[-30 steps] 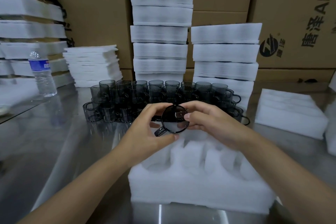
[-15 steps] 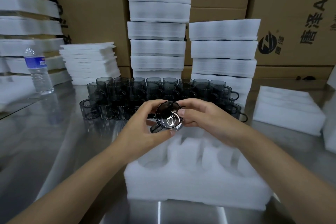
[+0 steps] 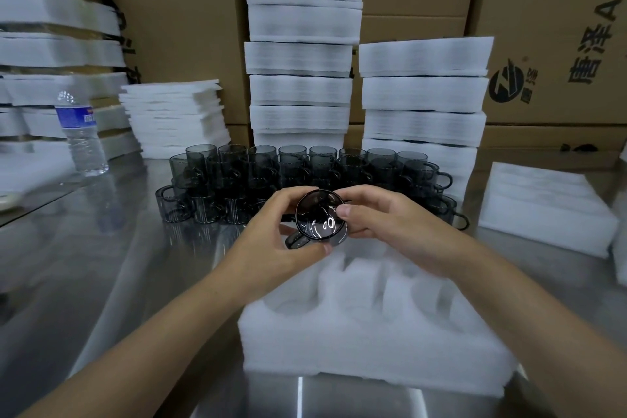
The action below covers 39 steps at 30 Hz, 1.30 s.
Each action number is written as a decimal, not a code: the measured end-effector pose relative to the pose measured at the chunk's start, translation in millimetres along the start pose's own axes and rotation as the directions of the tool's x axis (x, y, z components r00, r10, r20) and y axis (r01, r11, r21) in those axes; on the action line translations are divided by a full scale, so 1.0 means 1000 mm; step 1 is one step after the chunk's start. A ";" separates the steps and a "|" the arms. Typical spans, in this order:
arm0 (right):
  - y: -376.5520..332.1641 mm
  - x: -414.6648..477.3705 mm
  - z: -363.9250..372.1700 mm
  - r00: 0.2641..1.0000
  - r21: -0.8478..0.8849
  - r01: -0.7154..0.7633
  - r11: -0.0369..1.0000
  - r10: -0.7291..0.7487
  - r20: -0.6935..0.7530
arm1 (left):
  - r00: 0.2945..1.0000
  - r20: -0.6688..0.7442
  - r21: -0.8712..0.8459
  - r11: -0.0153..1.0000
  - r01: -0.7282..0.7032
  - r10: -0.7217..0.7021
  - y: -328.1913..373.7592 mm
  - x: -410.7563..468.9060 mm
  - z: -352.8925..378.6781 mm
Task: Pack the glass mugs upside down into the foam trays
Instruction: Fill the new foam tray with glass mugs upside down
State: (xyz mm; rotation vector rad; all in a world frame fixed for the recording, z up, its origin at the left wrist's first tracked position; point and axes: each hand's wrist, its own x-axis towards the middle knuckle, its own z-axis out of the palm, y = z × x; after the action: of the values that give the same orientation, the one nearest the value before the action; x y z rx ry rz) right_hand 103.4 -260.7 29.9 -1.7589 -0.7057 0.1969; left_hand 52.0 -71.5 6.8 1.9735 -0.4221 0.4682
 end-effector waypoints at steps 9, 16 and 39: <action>-0.002 -0.002 -0.001 0.999 -0.055 0.037 0.998 -0.035 0.039 | 0.996 -0.020 0.097 0.991 -0.090 0.092 -0.001 -0.001 -0.001; -0.002 -0.002 0.000 0.999 -0.051 0.030 0.998 -0.029 0.018 | 0.987 -0.070 0.132 0.983 -0.132 0.142 0.002 -0.001 -0.001; -0.002 -0.001 0.002 0.999 -0.074 -0.033 0.997 0.032 -0.025 | 0.983 -0.177 0.224 0.970 0.098 -0.058 -0.003 0.000 -0.001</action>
State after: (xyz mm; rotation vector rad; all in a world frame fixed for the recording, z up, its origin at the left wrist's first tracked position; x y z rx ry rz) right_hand 100.8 -259.5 30.5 -1.8418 -0.6752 0.1739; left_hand 53.5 -69.0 5.4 2.1455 -0.1873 0.6533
